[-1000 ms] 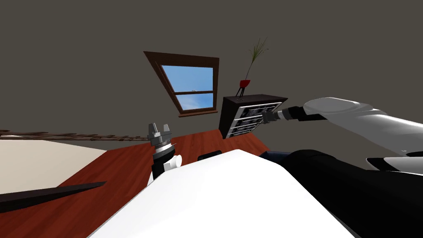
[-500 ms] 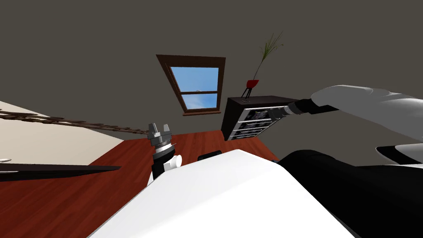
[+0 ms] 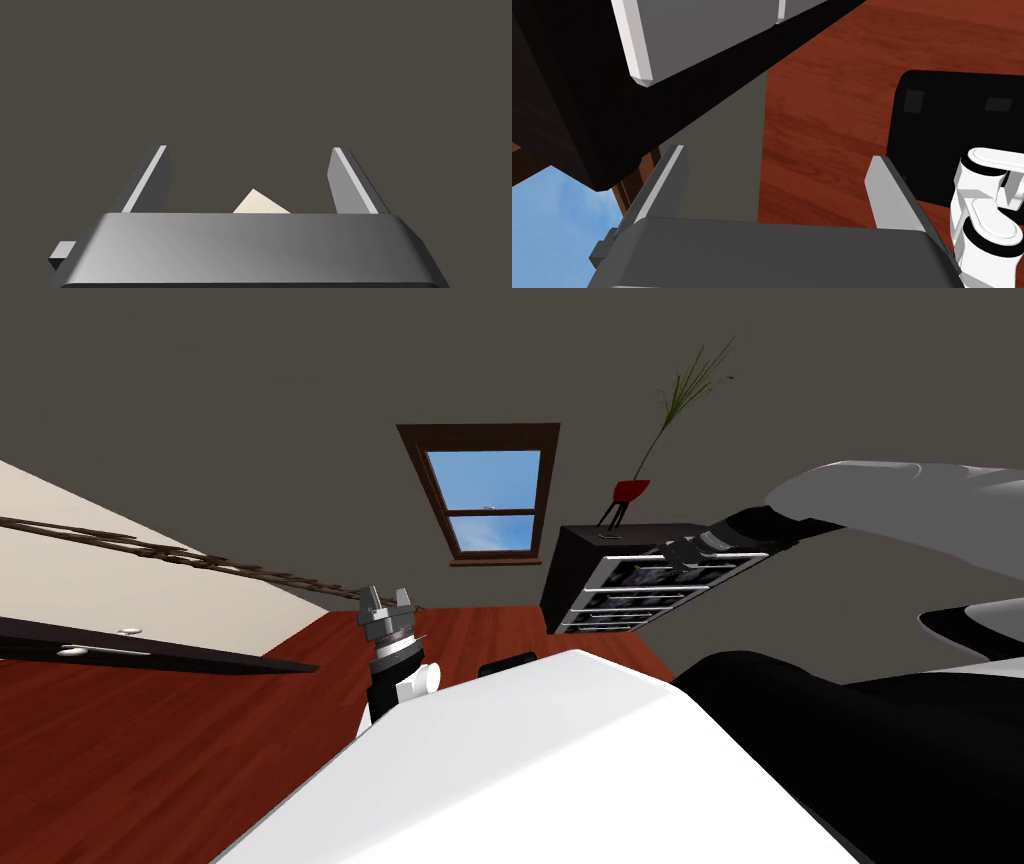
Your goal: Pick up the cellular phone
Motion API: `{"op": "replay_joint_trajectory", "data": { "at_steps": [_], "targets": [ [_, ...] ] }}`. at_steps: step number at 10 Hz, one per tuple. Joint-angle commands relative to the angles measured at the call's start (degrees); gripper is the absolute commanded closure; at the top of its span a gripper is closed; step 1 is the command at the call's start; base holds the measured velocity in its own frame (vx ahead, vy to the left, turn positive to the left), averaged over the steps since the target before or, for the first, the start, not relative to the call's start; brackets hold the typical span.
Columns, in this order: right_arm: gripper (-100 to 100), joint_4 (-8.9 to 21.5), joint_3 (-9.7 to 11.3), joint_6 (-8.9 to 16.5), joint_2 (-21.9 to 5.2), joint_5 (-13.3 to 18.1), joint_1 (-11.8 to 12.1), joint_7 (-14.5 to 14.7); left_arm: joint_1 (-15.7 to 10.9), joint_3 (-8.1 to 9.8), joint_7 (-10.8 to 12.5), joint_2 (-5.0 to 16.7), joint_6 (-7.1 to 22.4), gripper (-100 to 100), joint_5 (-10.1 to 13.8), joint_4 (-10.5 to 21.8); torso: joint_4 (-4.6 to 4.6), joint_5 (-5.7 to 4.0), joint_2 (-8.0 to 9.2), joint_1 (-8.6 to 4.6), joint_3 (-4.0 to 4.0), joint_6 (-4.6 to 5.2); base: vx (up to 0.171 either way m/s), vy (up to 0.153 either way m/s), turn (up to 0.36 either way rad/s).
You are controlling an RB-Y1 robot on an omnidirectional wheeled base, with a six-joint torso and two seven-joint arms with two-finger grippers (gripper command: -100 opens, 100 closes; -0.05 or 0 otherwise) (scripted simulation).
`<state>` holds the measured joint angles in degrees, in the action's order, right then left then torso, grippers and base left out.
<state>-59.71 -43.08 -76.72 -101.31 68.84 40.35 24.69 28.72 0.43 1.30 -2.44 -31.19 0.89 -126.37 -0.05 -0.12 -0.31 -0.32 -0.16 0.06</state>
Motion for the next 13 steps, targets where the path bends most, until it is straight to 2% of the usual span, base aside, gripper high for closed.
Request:
{"op": "replay_joint_trajectory", "data": {
  "at_steps": [1,2,3,4,6,7,9,10,12,13],
  "targets": [
    [-100,2.9,-1.2,-2.3,-2.9,2.1,1.2,-0.8,0.0,0.0,0.0,0.0,0.0,0,0.0,0.0,0.0,0.0,0.0,0.0,0.0,0.0,0.047,-0.081,0.214],
    [-100,2.9,-1.2,-2.3,-3.8,2.1,1.2,-0.8,0.0,0.0,0.0,0.0,0.0,0,0.0,0.0,-0.02,0.01,-0.05,-0.02,-0.03,-0.06,0.041,-0.085,0.131],
    [-100,5.1,-1.8,-4.3,-5.9,3.6,2.2,-1.2,0.0,0.0,0.0,0.0,0.0,0,0.0,0.0,-0.01,-0.01,-0.05,-0.02,-0.03,-0.01,0.049,-0.089,0.242],
    [-100,5.3,-1.8,-4.3,-6.6,3.6,2.2,-1.2,0.0,0.0,0.0,0.0,0.0,0,0.0,0.0,-0.03,-0.01,-0.08,-0.05,-0.05,-0.06,0.044,-0.083,0.117],
    [-100,9.6,-2.9,-7.8,-10.7,6.0,4.3,-2.2,0.0,0.0,0.0,0.0,0.0,0,0.0,0.0,-0.03,-0.01,-0.09,-0.05,-0.06,-0.05,0.07,-0.125,0.296],
    [-100,9.6,-2.9,-8.2,-11.5,6.0,4.3,-2.2,0.0,0.0,0.0,0.0,0.0,0,0.0,0.0,-0.08,-0.05,-0.27,-0.24,-0.16,-0.08,0.068,-0.145,0.134],
    [-100,12.9,-3.4,-11.7,-15.1,7.6,6.3,-3.3,0.0,0.0,0.0,0.0,0.0,0,0.0,0.0,-0.06,-0.04,-0.22,-0.12,-0.13,-0.02,0.088,-0.12,0.229],
    [-100,12.9,-3.4,-12.2,-15.1,7.6,6.3,-3.3,0.0,0.0,0.0,0.0,0.0,0,0.0,0.0,-0.1,-0.04,-0.36,-0.16,-0.21,-0.05,0.078,-0.137,0.15],
    [-100,15.3,-3.5,-15.6,-17.3,8.6,8.3,-4.2,0.0,0.0,0.0,0.0,0.0,0,0.0,0.0,-0.09,-0.07,-0.31,-0.18,-0.19,-0.02,0.112,-0.144,0.256],
    [-100,15.3,-3.5,-16.3,-17.3,8.6,8.3,-4.2,0.0,0.01,0.0,0.0,0.0,0,0.0,0.0,-0.12,-0.08,-0.48,-0.24,-0.28,-0.03,0.106,-0.132,0.087]
  ]
}}
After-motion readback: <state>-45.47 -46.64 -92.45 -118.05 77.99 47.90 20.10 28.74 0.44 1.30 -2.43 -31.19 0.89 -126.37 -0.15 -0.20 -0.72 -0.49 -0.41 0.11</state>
